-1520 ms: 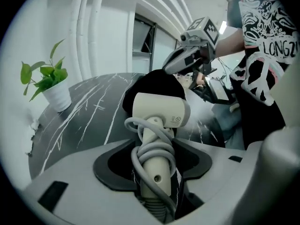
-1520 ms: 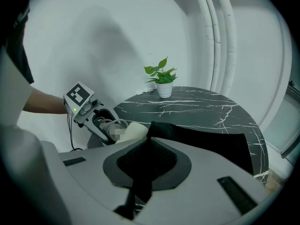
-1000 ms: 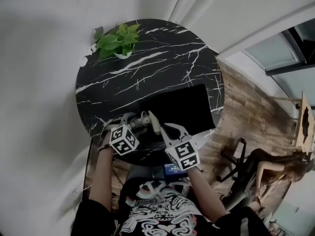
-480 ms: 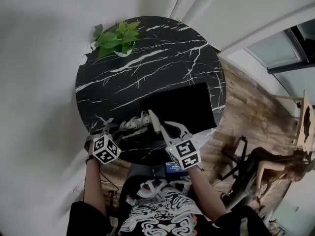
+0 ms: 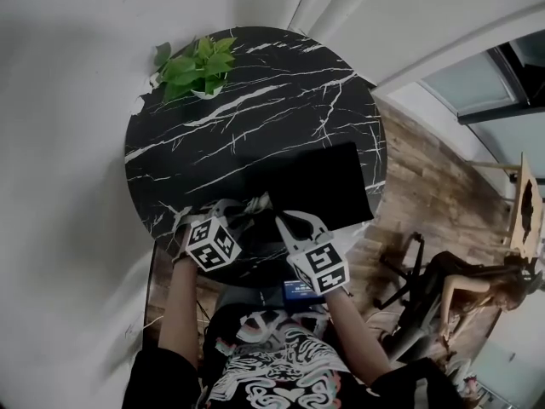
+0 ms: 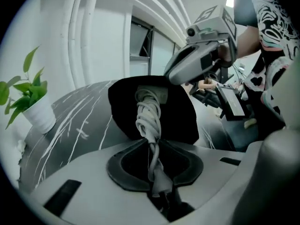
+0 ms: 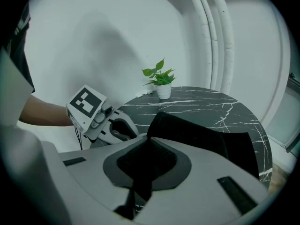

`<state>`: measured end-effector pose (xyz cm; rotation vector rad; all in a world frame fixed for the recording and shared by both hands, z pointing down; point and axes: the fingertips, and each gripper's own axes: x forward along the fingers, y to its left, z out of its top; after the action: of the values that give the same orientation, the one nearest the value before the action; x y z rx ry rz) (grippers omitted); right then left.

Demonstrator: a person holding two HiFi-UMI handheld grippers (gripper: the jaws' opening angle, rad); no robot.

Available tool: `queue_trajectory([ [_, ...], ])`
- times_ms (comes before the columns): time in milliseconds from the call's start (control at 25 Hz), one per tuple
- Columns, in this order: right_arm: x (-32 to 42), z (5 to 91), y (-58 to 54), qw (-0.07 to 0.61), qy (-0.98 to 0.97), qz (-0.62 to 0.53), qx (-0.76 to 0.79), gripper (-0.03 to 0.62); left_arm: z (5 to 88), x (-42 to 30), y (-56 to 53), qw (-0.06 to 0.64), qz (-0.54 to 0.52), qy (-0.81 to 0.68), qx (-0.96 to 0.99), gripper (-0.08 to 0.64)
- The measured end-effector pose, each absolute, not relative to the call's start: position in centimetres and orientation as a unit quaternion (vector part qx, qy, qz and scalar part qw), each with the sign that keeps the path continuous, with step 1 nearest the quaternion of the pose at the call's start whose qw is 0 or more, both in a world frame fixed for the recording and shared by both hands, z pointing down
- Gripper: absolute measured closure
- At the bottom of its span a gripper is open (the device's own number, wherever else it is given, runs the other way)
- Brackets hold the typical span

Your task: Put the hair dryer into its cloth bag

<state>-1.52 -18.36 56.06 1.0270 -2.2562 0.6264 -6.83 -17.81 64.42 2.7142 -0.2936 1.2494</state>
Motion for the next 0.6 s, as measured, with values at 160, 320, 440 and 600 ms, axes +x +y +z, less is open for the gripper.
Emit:
queue_trajectory([
  [160, -1.2, 55.8, -18.7, 0.281, -0.845, 0.239, 0.388, 0.565, 64.2, -1.4, -19.5, 0.044, 0.389, -0.097, 0.915, 0.474],
  [320, -1.1, 55.5, -18.9, 0.276, -0.843, 0.242, 0.394, 0.565, 65.1, -2.6, -18.6, 0.046, 0.396, -0.107, 0.911, 0.433],
  [440, -1.2, 55.4, -18.7, 0.276, -0.843, 0.243, 0.394, 0.565, 65.2, -3.2, -18.8, 0.076, 0.380, -0.129, 0.913, 0.466],
  [600, -1.4, 56.0, -18.4, 0.274, -0.842, 0.249, 0.393, 0.565, 64.8, -0.4, -19.8, 0.054, 0.379, -0.118, 0.917, 0.519],
])
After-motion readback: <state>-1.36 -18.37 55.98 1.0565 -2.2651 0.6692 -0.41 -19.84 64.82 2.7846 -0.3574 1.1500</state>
